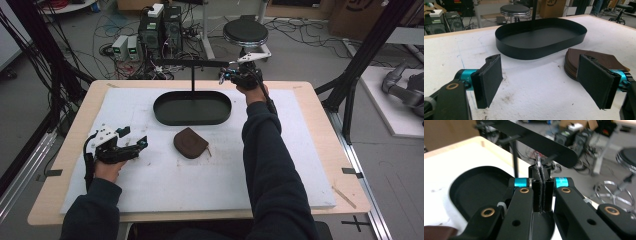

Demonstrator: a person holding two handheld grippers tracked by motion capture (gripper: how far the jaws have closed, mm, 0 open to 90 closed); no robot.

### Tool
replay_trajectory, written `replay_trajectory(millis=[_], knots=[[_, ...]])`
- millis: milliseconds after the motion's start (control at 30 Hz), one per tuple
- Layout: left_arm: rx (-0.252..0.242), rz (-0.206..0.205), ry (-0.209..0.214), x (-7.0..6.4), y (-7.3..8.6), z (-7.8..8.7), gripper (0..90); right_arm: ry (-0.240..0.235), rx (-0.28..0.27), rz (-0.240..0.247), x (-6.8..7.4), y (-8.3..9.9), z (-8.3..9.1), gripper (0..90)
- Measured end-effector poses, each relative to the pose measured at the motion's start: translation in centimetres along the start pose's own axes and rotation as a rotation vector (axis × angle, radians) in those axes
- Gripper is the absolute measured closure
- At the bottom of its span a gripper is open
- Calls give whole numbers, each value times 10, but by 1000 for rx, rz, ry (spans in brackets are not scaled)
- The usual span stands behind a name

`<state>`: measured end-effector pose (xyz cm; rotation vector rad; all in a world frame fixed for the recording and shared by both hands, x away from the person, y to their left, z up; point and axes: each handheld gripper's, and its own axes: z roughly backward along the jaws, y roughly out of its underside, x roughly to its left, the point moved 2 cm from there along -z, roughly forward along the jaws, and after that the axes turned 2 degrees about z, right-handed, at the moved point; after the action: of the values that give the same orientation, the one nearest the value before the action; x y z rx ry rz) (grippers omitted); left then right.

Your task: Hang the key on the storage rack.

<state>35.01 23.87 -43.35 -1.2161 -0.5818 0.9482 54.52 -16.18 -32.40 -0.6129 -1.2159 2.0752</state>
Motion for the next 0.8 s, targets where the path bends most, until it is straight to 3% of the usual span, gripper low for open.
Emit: replay_trajectory(millis=[167,200,267,333,400,533,600,667,767,800], knots=[[0,2,2,0,0,0,208,57,7,-27,-2,2,-11,876],[-2,3,2,0,0,0,208,81,20,-35,-1,3,-13,849],[-1,5,2,0,0,0,208,130,48,-59,-2,7,-14,699],[0,4,1,1,0,1,208,124,42,-82,-4,11,-10,664],[-1,5,0,1,0,1,208,131,47,-57,-3,15,-2,599],[-1,2,8,0,0,1,209,88,100,-32,1,20,25,467],[-4,1,7,0,0,2,209,75,44,11,7,24,42,459],[-5,5,9,1,0,2,209,65,52,52,15,33,65,405],[-17,8,22,0,0,2,208,55,72,37,20,47,95,311],[-25,8,28,-1,-1,2,206,60,52,38,22,54,106,303]])
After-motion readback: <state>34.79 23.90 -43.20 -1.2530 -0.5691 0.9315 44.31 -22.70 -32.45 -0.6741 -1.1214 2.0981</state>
